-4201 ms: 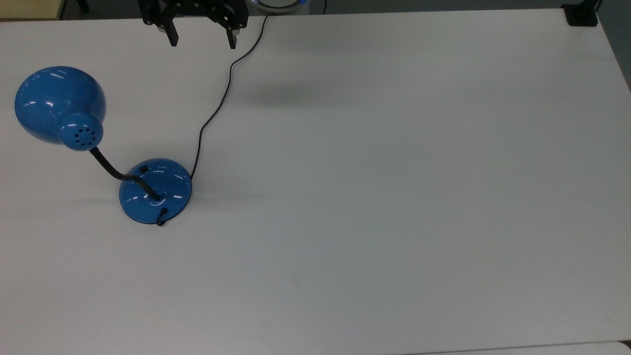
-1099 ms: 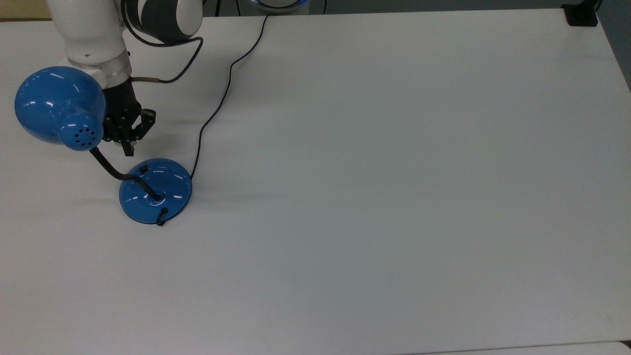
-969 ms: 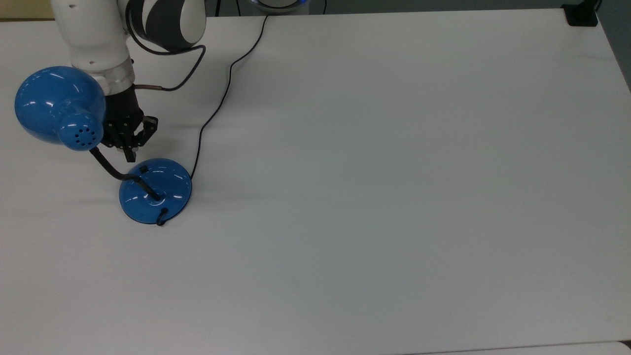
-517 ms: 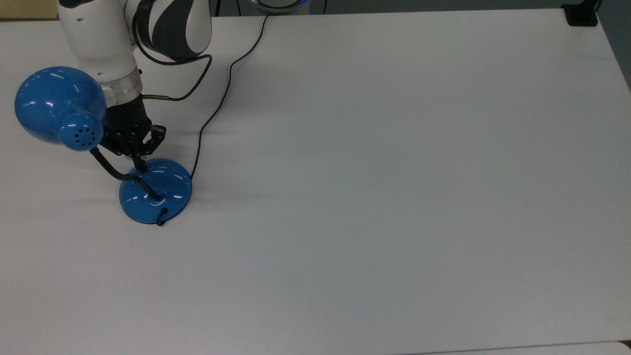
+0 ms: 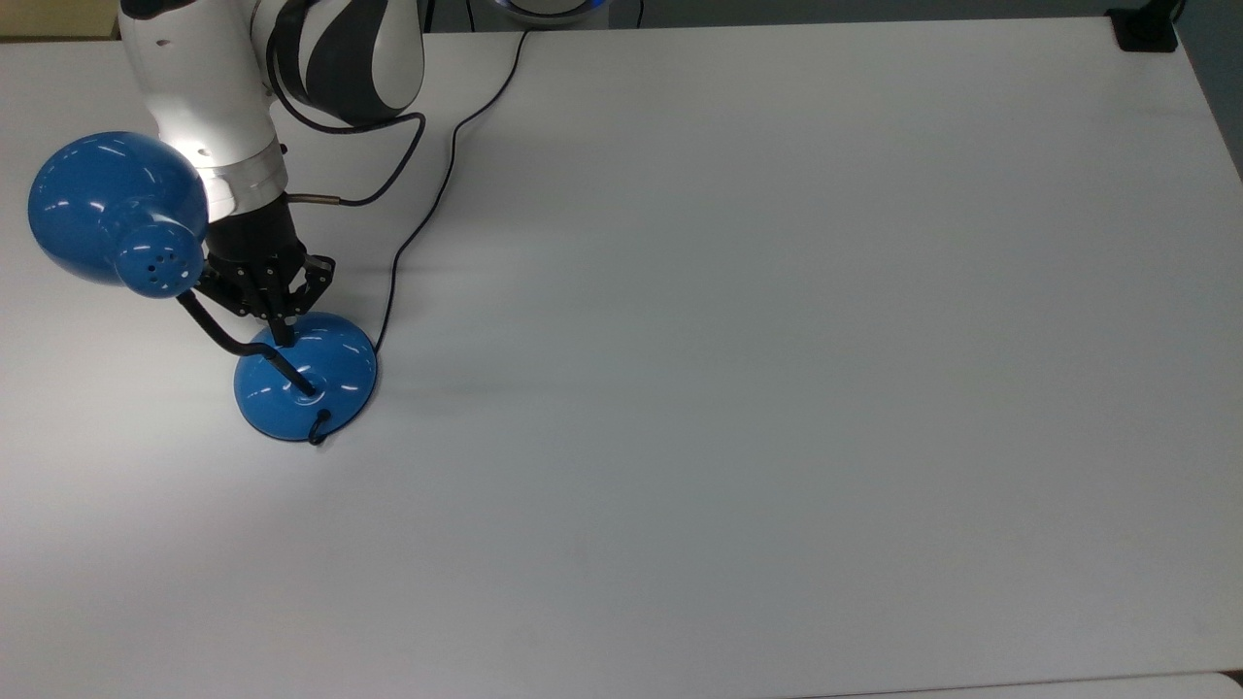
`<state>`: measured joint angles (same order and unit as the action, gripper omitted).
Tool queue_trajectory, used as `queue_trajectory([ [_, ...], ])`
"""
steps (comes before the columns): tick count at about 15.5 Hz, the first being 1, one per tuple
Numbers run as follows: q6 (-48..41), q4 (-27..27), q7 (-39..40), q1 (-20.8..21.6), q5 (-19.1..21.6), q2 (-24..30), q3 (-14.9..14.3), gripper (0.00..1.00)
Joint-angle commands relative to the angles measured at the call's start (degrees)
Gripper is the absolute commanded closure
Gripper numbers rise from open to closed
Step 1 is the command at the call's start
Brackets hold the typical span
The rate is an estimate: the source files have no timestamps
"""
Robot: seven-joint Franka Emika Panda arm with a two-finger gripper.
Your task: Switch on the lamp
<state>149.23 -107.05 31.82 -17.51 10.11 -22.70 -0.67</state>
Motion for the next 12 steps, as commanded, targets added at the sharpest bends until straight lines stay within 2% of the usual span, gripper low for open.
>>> queue_trajectory([
  [1, 2.73, 0.44, -0.89, 0.46, 0.97, -1.47, 0.06, 1.0],
  [6, 1.25, 0.09, -0.71, 0.46, 0.88, -0.43, -0.03, 1.0],
  [8, -5.05, -0.09, -0.36, 0.11, 0.1, 2.2, -0.03, 1.0],
  [10, -15.69, 0.26, 0.86, -0.24, -4.54, 5.02, -0.12, 1.0],
  [11, -22.34, 0.35, 2.0, -0.51, -8.57, 6.51, -0.12, 1.0],
  [12, -26.67, 0.52, 2.8, -0.6, -10.26, 7.39, -0.12, 1.0],
])
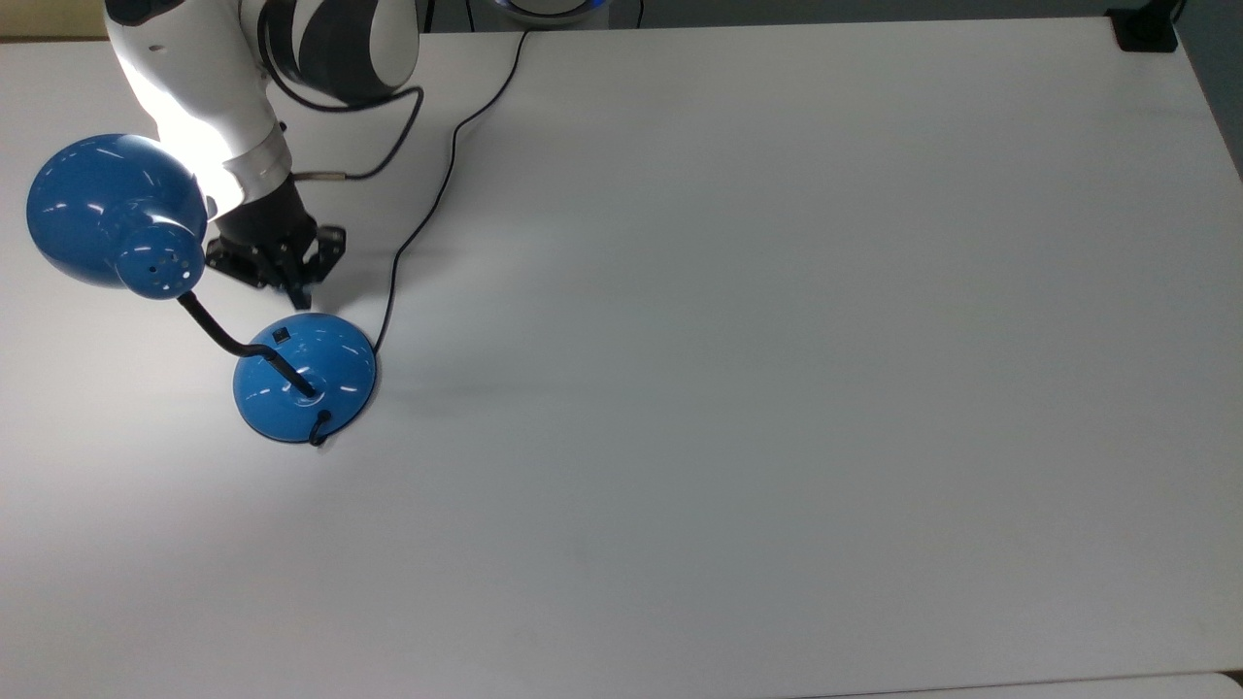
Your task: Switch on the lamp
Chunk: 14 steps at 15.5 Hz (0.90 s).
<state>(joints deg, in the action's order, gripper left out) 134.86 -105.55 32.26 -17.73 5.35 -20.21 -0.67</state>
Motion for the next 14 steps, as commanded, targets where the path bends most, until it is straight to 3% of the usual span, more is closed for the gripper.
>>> queue_trajectory([
  [1, -15.65, -0.98, 3.33, -0.37, -6.49, 5.96, -0.13, 1.0],
  [3, -21.19, -0.98, 5.35, -0.37, -6.76, 7.99, -0.13, 0.98],
  [5, -25.51, -0.98, 5.1, -0.37, -6.59, 10.53, -0.04, 0.82],
  [6, -27.18, -0.89, 4.66, -0.11, -6.24, 11.59, -0.04, 0.64],
  [7, -29.11, -0.19, 4.4, 0.24, -6.06, 12.64, -0.04, 0.35],
  [8, -31.39, 0.6, 3.7, 0.42, -6.06, 13.26, -0.04, 0.15],
  [9, -33.76, 1.91, 2.82, 0.68, -5.97, 13.97, -0.04, 0.0],
  [14, -42.48, 10.7, -4.37, 3.05, -1.32, 16.6, -0.56, 0.0],
])
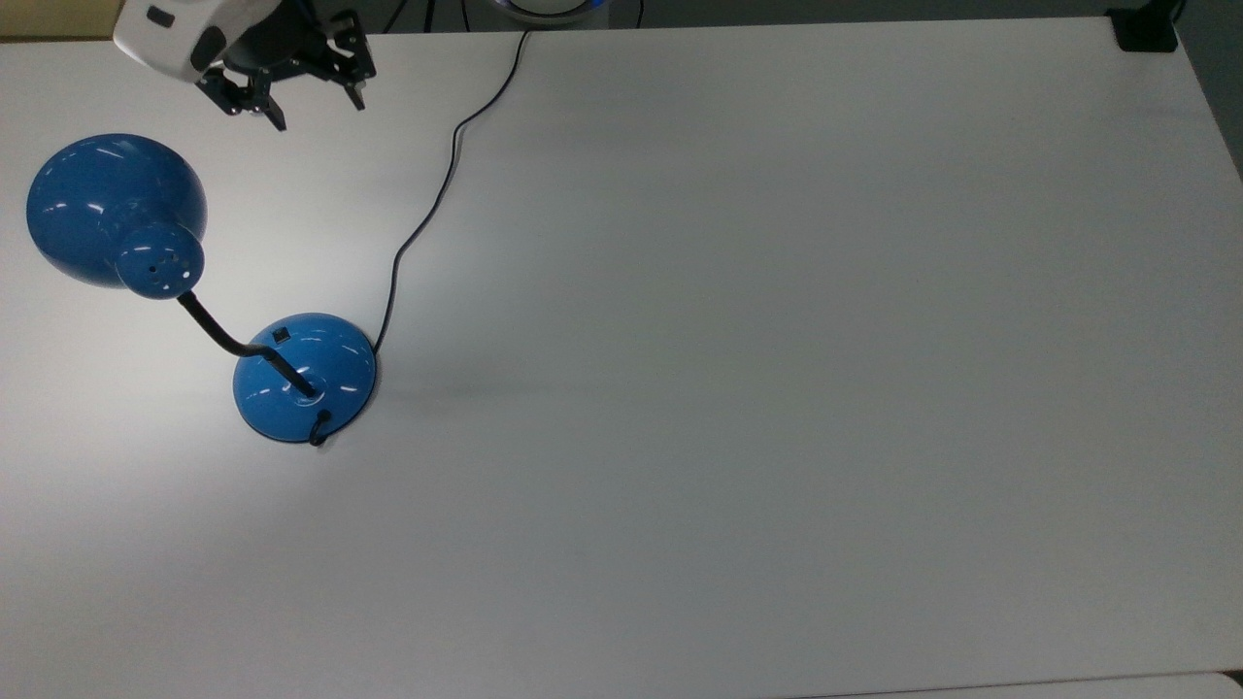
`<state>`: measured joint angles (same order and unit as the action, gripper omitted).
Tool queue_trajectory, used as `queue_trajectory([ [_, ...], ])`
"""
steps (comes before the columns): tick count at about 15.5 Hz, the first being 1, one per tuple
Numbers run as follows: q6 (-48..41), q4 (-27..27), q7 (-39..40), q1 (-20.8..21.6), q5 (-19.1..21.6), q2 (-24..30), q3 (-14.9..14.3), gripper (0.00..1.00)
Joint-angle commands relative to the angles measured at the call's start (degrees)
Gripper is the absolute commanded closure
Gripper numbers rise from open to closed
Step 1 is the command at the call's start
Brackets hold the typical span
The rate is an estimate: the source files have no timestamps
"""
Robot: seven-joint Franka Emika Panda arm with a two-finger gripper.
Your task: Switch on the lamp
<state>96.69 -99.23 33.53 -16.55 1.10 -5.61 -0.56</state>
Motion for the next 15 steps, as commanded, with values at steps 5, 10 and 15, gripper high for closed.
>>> queue_trajectory([
  [5, -3.79, 5.01, -17.51, 6.69, 4.26, 5.17, -1.28, 0.0],
  [10, 2.35, 4.83, -29.22, 13.12, 3.99, 5.26, -3.22, 0.0],
  [15, 4.38, 4.92, -28.88, 13.29, 3.12, 4.99, -3.31, 0.0],
])
